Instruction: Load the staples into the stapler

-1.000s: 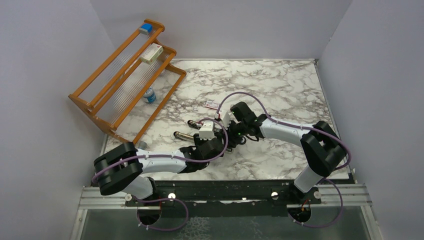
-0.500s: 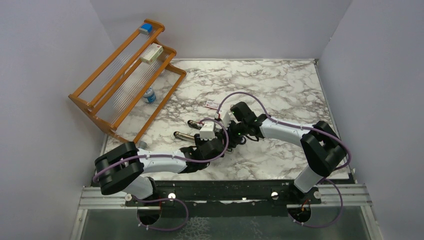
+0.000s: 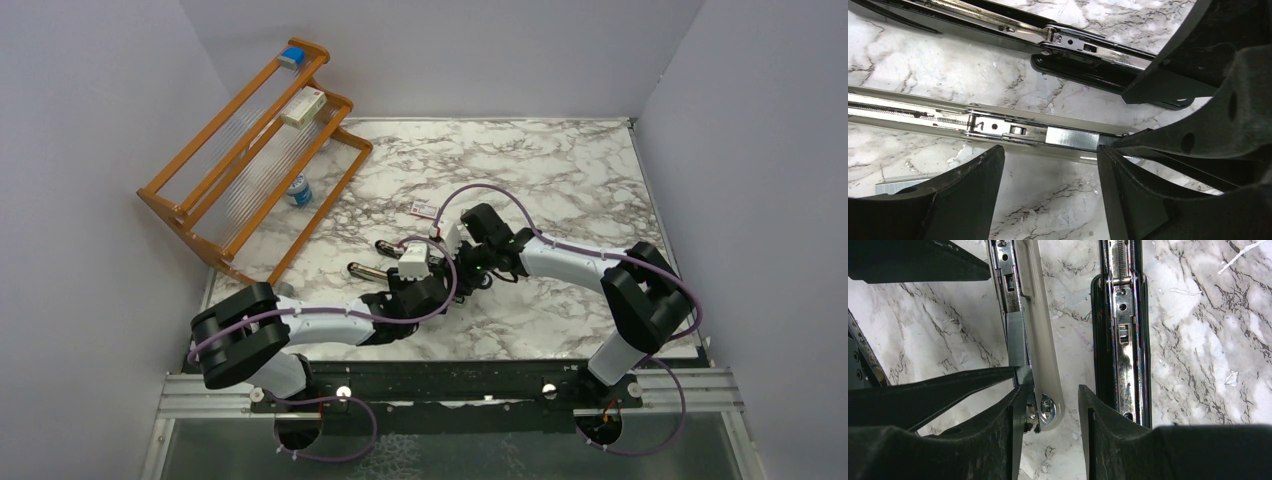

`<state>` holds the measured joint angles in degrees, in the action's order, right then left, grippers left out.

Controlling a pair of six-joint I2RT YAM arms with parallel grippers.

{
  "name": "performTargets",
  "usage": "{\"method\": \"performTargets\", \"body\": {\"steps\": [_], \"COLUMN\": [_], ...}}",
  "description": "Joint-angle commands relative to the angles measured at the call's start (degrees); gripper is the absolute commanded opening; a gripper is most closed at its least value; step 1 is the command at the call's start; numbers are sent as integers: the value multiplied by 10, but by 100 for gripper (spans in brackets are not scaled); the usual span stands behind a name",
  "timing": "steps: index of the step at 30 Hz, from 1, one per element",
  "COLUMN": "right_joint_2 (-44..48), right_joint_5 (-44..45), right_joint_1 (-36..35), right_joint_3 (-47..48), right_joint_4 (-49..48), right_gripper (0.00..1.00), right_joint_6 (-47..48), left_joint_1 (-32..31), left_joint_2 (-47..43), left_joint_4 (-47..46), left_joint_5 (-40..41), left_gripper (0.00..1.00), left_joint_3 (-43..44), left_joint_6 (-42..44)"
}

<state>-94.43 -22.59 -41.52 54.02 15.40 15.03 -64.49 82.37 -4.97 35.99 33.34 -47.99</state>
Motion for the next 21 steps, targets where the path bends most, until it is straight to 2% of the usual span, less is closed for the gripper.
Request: {"method": "performTargets", "body": {"steps": [1,16,21], "right_joint_2": [3,2,4], "right_joint_5": [2,2,-2], "right_joint_1": [0,1,0], "right_joint_3": [-14,-12,-11], "right_joint_4": [9,9,10], "right_gripper": [45,45,45], "right_joint_6": [0,1,3], "left_joint_1": [10,27,28], "left_joint_2": [2,-23,-61], "left_joint_4": [12,25,26], "left_joint_5": [6,12,22], "left_gripper": [71,71,71], "left_joint_3": [16,14,19], "left_joint_6": [-11,2,24]}}
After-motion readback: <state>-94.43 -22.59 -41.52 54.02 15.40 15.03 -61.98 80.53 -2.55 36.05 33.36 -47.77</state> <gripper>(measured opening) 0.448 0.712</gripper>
